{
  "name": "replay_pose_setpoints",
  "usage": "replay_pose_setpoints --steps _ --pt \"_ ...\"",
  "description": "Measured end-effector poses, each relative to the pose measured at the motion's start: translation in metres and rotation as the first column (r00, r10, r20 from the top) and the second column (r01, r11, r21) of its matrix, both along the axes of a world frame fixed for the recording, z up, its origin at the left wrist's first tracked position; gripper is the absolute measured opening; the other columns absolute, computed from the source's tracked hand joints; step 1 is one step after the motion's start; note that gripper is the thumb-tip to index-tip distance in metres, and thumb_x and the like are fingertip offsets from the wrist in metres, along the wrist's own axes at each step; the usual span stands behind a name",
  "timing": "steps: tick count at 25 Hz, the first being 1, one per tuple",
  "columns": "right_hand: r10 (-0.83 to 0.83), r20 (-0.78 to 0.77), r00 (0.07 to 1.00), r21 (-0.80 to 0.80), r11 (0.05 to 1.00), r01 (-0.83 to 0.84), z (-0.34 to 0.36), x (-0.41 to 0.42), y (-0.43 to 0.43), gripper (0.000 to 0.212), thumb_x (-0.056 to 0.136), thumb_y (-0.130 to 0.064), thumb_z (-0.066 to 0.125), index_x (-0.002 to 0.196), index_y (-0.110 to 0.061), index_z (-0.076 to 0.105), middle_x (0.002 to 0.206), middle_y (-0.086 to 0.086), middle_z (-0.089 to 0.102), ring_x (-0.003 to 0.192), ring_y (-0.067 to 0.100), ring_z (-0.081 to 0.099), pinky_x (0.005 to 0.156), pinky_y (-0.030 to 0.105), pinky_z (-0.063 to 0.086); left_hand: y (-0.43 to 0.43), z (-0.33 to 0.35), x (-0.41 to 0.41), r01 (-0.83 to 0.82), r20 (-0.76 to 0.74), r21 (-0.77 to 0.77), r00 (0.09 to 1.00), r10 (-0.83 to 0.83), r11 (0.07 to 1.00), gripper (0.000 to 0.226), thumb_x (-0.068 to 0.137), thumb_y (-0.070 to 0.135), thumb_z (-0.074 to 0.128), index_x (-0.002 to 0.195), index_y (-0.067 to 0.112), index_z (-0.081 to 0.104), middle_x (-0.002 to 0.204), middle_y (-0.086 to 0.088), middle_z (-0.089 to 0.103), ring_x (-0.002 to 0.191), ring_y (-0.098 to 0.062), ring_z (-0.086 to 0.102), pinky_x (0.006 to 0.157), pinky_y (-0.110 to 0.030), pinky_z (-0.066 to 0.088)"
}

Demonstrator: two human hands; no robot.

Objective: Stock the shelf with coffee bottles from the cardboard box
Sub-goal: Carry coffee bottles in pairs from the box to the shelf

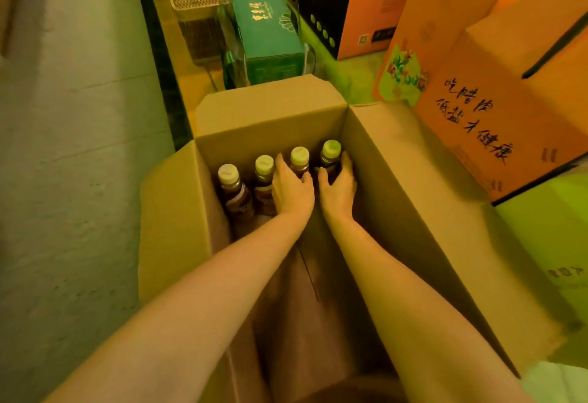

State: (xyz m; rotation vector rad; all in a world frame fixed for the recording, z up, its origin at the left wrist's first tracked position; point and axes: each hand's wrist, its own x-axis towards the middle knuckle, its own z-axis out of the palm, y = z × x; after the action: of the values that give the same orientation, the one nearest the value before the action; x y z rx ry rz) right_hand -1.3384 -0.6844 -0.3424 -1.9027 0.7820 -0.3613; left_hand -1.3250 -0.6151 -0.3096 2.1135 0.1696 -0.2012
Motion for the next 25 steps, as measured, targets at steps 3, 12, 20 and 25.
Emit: replay_pose_setpoints --steps 3,12,20,25 --pt "-0.073 0.038 0.997 0.020 0.997 0.073 -0.012 0.013 -0.001 0.056 0.090 -0.019 0.059 0.141 -0.009 0.038 0.143 0.011 0.047 0.134 0.024 0.041 0.109 0.033 0.033 -0.010 -0.017 0.008 -0.061 -0.012 -0.052 0.998 0.061 0.997 0.061 0.092 0.020 0.054 0.144 0.010 0.025 0.145 -0.013 0.040 0.133 -0.029 0.040 0.106 -0.038 0.035" --pt "-0.209 -0.011 0.978 -0.137 0.969 0.205 -0.019 0.024 -0.004 0.048 0.082 -0.037 0.067 0.125 -0.019 0.057 0.122 0.006 0.065 0.114 0.028 0.058 0.087 0.035 0.044 -0.025 -0.042 0.015 -0.163 0.082 -0.005 0.983 0.163 0.987 0.043 0.088 0.024 0.060 0.125 0.003 0.049 0.134 -0.012 0.050 0.128 -0.026 0.043 0.104 -0.032 0.032" --pt "-0.129 -0.003 0.992 -0.110 0.986 0.128 0.006 0.014 -0.004 0.038 0.082 -0.023 0.067 0.118 -0.014 0.059 0.116 0.007 0.067 0.111 0.027 0.059 0.088 0.034 0.044 -0.019 -0.021 0.010 -0.133 0.112 -0.106 0.983 0.144 0.985 0.030 0.085 0.020 0.064 0.111 0.007 0.056 0.113 -0.009 0.060 0.112 -0.024 0.055 0.087 -0.027 0.037" --pt "-0.123 0.142 0.982 -0.220 0.964 0.153 0.080 0.006 0.012 0.045 0.081 -0.026 0.070 0.123 -0.018 0.058 0.119 0.003 0.066 0.113 0.021 0.058 0.092 0.034 0.043 0.011 0.047 0.005 -0.005 0.295 -0.199 0.953 0.065 0.980 0.034 0.084 0.024 0.066 0.113 0.011 0.056 0.112 -0.005 0.060 0.108 -0.018 0.054 0.085 -0.026 0.039"
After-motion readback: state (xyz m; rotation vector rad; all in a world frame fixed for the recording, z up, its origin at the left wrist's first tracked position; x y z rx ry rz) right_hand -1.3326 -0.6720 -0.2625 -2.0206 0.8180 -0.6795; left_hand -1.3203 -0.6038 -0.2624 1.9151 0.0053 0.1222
